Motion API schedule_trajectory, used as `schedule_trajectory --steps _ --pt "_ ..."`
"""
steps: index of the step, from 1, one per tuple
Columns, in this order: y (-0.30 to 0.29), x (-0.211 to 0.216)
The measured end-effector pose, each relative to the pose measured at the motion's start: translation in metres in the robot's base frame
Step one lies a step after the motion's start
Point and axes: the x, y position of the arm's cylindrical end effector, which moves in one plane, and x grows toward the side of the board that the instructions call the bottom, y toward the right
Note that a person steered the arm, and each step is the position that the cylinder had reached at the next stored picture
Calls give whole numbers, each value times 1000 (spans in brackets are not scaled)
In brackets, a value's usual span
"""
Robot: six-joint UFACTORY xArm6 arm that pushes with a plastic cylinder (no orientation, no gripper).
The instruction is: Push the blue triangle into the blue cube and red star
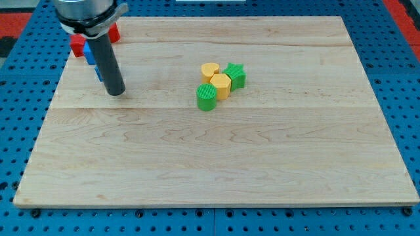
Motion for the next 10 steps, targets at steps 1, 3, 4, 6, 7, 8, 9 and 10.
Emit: schedule_trajectory --steps 1,3,4,6,7,8,9,10 --pt "0 16" --pt "-61 24" --pt "-56 8" --pt "-25 -41" --pt "-31 -55" --pt "-32 -58" --pt "-23 -47" --pt "3 -53"
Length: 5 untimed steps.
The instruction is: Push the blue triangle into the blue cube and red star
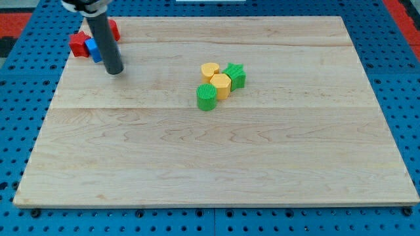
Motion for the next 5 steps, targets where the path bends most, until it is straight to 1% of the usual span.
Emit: schedule_trajectory --steps 2,4,5 --pt "6 -5" --pt "41 -5" --pt "41 -5"
